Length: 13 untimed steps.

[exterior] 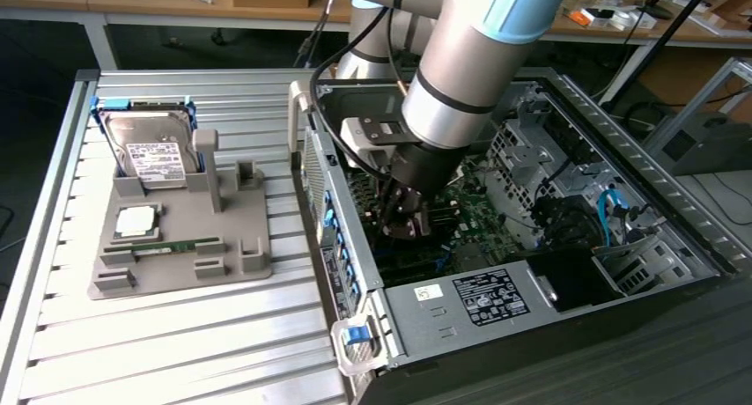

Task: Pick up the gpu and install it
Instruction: 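Press down on the gpu until it lock into place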

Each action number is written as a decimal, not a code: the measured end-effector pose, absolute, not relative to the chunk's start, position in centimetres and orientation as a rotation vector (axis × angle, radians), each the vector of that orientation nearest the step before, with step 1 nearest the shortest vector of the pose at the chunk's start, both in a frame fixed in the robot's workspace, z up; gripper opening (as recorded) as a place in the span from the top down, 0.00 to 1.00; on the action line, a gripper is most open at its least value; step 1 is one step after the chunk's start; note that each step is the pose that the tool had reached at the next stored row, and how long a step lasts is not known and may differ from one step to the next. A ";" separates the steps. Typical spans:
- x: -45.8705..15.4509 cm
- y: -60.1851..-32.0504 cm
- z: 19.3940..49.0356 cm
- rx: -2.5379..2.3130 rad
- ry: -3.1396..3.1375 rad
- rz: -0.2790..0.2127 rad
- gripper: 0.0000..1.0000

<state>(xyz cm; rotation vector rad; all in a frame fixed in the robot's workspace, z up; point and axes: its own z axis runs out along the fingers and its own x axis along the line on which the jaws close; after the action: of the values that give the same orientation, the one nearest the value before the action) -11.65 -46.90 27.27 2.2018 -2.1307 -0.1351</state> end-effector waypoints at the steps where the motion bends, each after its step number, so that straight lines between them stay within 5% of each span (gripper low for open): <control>1: -11.7 -46.9 27.2 2.202 -2.131 -0.135 0.89; 13: -11.7 -46.3 27.1 2.202 -2.129 -0.133 0.89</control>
<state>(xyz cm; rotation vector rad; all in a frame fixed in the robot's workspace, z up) -11.67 -46.33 27.06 2.2019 -2.1290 -0.1330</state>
